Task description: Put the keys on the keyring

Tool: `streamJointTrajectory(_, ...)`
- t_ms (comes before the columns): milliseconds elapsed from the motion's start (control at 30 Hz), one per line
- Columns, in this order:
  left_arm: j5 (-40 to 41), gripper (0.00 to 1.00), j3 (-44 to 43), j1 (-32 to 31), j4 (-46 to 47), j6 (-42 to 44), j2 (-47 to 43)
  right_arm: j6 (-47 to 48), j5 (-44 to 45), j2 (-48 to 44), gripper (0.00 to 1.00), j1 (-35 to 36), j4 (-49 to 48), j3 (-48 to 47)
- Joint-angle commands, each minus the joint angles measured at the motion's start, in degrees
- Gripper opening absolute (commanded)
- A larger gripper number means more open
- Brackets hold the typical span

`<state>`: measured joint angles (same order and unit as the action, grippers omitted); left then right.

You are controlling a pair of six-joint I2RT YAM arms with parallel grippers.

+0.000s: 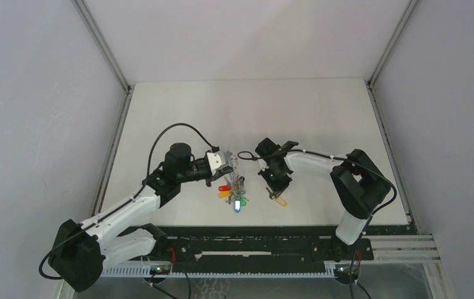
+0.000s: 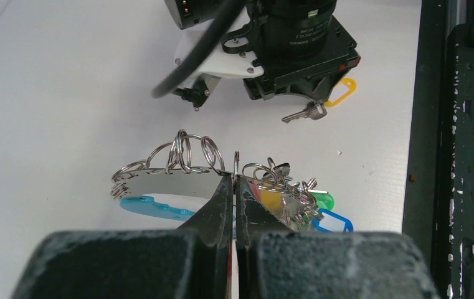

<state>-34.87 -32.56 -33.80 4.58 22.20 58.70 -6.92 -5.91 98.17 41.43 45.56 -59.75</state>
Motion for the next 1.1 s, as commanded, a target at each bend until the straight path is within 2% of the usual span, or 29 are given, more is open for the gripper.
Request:
streamJointTrajectory(0,-0.42,0.0,0.67,-0.26,3.16,0.95,-1.2,-1.87,3.64,0.79,0.0,-1.35,-4.07,-3.07)
streamJointTrajectory(467,-0.48,0.0,0.65,-0.26,3.38,0.72,-0.91,-2.87,7.85,1.78,0.0,-2.08,-9.63,-3.97)
streamJointTrajectory(567,-0.71,0.0,0.54,-0.26,3.42,0.66,-0.78,-3.63,8.42,0.45,0.06,-1.93,-9.53,-3.91)
streamJointTrajectory(633,-0.74,0.0,0.56,-0.23,3.45,0.65,-0.83,-4.0,8.84,-1.07,0.16,-1.67,-9.87,-3.62)
streamJointTrajectory(733,-0.72,0.0,0.64,-0.26,3.51,0.57,-0.98,-4.61,9.67,-3.48,0.25,-1.25,-10.73,-2.79)
streamJointTrajectory(933,-0.78,0.0,0.87,-0.22,4.02,0.24,-1.45,-6.69,11.26,-10.63,0.27,-0.65,-16.45,3.21)
streamJointTrajectory(1067,-0.81,0.0,1.0,-0.25,4.12,0.22,-1.57,-6.64,8.74,-17.89,0.27,-0.52,-25.41,10.71)
